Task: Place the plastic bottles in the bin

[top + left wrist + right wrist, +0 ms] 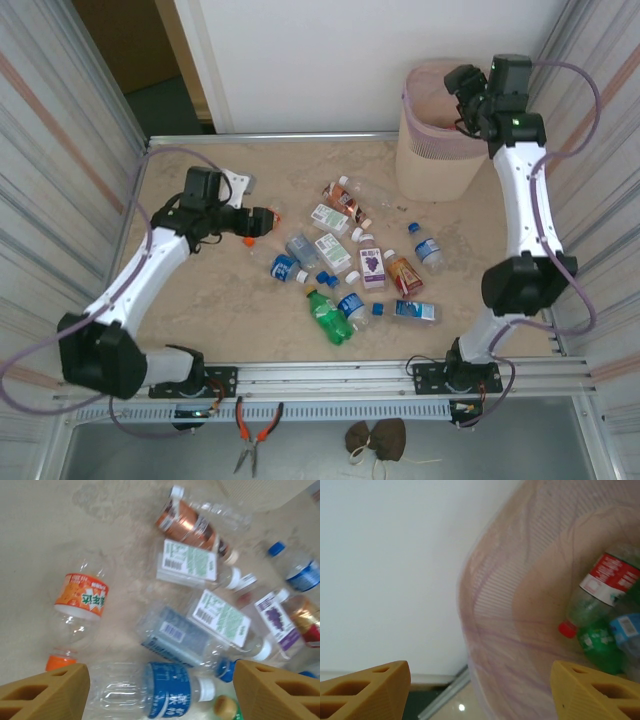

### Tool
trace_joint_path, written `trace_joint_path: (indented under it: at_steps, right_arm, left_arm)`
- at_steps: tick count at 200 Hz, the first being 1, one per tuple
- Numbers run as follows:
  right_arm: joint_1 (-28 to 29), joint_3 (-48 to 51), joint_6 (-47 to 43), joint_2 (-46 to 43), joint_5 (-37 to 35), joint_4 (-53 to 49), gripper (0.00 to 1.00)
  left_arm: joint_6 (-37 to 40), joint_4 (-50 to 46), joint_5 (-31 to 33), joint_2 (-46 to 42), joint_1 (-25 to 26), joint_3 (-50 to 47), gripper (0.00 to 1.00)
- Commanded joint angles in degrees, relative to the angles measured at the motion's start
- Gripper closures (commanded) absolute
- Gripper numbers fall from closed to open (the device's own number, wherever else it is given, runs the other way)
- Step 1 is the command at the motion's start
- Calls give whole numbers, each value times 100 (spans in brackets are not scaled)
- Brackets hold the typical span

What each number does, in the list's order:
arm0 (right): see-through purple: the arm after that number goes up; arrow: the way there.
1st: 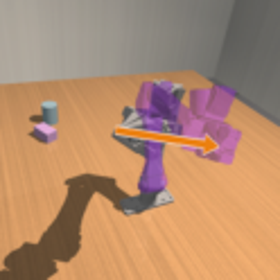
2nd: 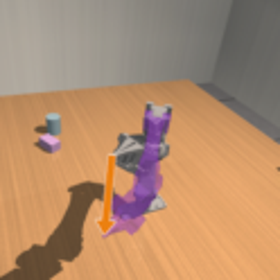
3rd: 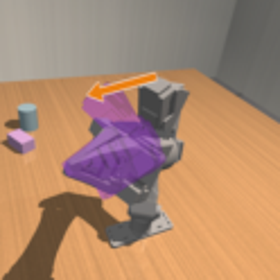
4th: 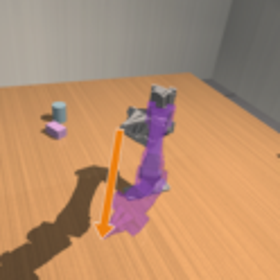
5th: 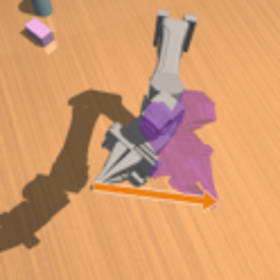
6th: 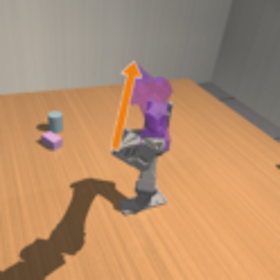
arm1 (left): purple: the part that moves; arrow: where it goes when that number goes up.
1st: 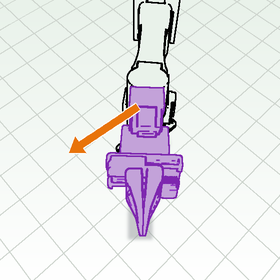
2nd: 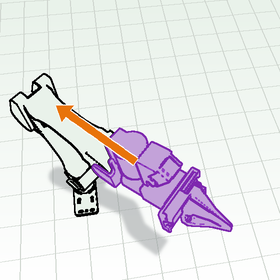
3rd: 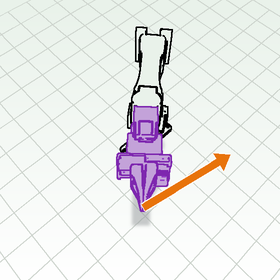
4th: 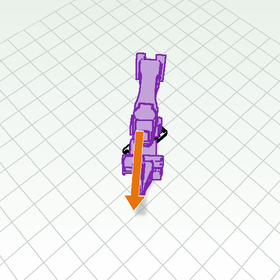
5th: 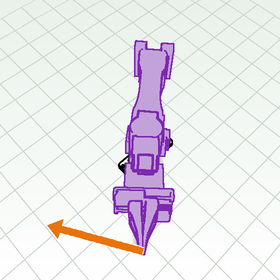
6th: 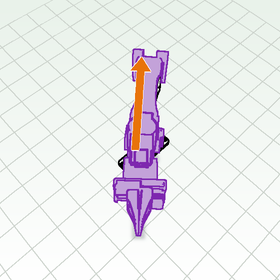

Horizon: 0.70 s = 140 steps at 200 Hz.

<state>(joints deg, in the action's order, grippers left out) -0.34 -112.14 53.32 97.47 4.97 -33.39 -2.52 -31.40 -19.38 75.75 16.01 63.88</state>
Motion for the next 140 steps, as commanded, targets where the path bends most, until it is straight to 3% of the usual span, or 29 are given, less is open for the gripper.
trace_joint_path:
  at_steps: [1,40,79,97,140]
  right_arm:
    - [-63,918,-584,-770,84,362,27]
    - [-126,2186,-775,-1795,-65,401,27]
    - [-210,3024,-823,-2375,-45,361,27]
    - [-230,3235,-840,-2486,-14,290,27]
    - [-238,3570,-845,-2602,74,240,27]
  left_arm:
    - [868,-598,211,517,-54,455,23]
    - [1256,-1122,917,1739,-190,1170,20]
    - [1277,-1464,1214,2711,-211,1750,21]
    - [1289,-1466,1218,2976,-269,1798,27]
    - [1305,-1523,946,3356,-325,1882,28]
